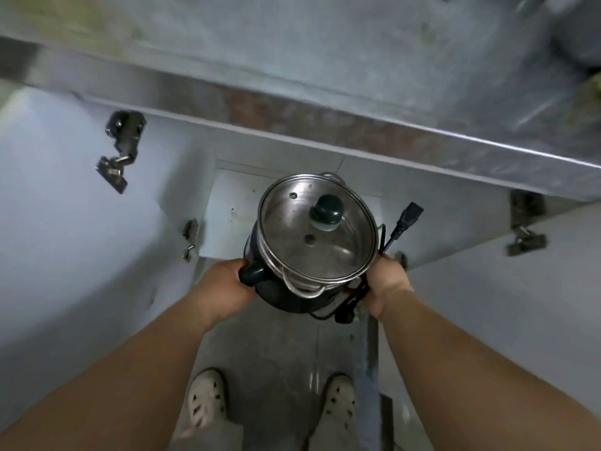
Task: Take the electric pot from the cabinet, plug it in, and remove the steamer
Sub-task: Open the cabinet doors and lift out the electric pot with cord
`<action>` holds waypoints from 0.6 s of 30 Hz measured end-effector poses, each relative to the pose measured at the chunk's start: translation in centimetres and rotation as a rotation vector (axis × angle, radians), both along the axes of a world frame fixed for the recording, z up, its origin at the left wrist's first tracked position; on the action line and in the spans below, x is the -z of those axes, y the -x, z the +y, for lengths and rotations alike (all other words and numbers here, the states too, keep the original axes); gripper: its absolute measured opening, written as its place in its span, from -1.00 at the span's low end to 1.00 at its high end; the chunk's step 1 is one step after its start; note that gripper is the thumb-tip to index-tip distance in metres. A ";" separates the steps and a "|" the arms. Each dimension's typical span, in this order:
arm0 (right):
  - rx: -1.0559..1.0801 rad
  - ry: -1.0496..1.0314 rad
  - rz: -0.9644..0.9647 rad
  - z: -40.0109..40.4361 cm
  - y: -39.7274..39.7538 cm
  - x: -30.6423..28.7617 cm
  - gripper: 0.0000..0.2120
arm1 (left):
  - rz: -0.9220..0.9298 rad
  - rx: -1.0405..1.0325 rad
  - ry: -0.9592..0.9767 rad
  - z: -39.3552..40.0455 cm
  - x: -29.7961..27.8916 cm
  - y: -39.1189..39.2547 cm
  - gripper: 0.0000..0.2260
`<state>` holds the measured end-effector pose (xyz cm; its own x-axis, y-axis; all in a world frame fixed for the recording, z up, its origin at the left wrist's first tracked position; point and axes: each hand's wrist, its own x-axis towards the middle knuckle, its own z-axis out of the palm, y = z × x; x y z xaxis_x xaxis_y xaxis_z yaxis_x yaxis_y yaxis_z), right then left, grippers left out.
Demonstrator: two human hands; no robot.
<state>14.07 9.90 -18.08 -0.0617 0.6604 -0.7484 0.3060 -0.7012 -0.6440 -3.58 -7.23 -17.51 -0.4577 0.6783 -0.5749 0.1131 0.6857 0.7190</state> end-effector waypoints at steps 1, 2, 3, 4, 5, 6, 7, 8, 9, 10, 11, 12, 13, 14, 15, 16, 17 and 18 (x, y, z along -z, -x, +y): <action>0.013 0.002 -0.001 -1.0 -0.7 -1.9 -0.79 | 0.013 0.035 0.010 -0.7 -2.1 -0.2 -0.79; 0.032 0.009 0.015 -1.9 -1.3 -3.5 -0.79 | 0.026 0.068 0.013 -1.3 -3.8 -0.4 -0.79; 0.048 0.019 0.023 -2.5 -1.7 -4.4 -0.81 | 0.028 0.088 0.015 -1.8 -4.8 -0.5 -0.79; 0.064 0.027 0.022 -3.5 -2.4 -6.1 -0.82 | 0.036 0.118 0.026 -2.6 -6.6 -1.0 -0.79; 0.075 0.035 0.026 -4.7 -3.1 -7.9 -0.83 | 0.041 0.139 0.038 -3.5 -8.6 -1.4 -0.80; 0.081 0.044 0.040 -5.6 -3.7 -9.0 -0.83 | 0.046 0.152 0.043 -4.3 -9.9 -1.8 -0.80; 0.082 0.048 0.054 -6.7 -4.4 -10.3 -0.82 | 0.059 0.165 0.049 -5.1 -11.2 -2.4 -0.80; 0.080 0.050 0.065 -7.6 -4.9 -11.0 -0.81 | 0.071 0.176 0.050 -5.9 -12.2 -2.9 -0.80; 0.077 0.040 0.077 -8.5 -5.7 -12.1 -0.80 | 0.087 0.170 0.038 -6.7 -13.4 -3.6 -0.80; 0.073 0.034 0.088 -9.3 -6.4 -13.2 -0.79 | 0.099 0.156 0.025 -7.5 -14.5 -4.4 -0.80; 0.075 0.034 0.091 -9.9 -7.0 -14.1 -0.78 | 0.116 0.156 0.014 -8.1 -15.4 -5.1 -0.80; 0.073 0.037 0.090 -10.5 -7.7 -15.1 -0.78 | 0.133 0.161 0.007 -8.7 -16.3 -5.8 -0.82; 0.068 0.037 0.094 -10.8 -8.2 -16.0 -0.77 | 0.139 0.156 0.001 -9.2 -17.0 -6.4 -0.85; 0.056 0.023 0.103 -11.3 -9.0 -17.4 -0.77 | 0.146 0.142 -0.006 -9.9 -18.1 -7.2 -0.89; 0.036 0.007 0.115 -11.5 -9.6 -18.5 -0.77 | 0.142 0.115 -0.011 -10.4 -18.8 -7.8 -0.90; 0.016 -0.019 0.122 -11.8 -10.2 -19.8 -0.76 | 0.128 0.073 -0.019 -10.8 -19.6 -8.4 -0.89; -0.007 -0.050 0.130 -12.0 -10.9 -21.3 -0.74 | 0.108 0.026 -0.035 -11.2 -20.7 -9.0 -0.86; -0.033 -0.067 0.135 -12.0 -11.0 -22.4 -0.73 | 0.088 -0.011 -0.045 -11.3 -21.3 -9.1 -0.83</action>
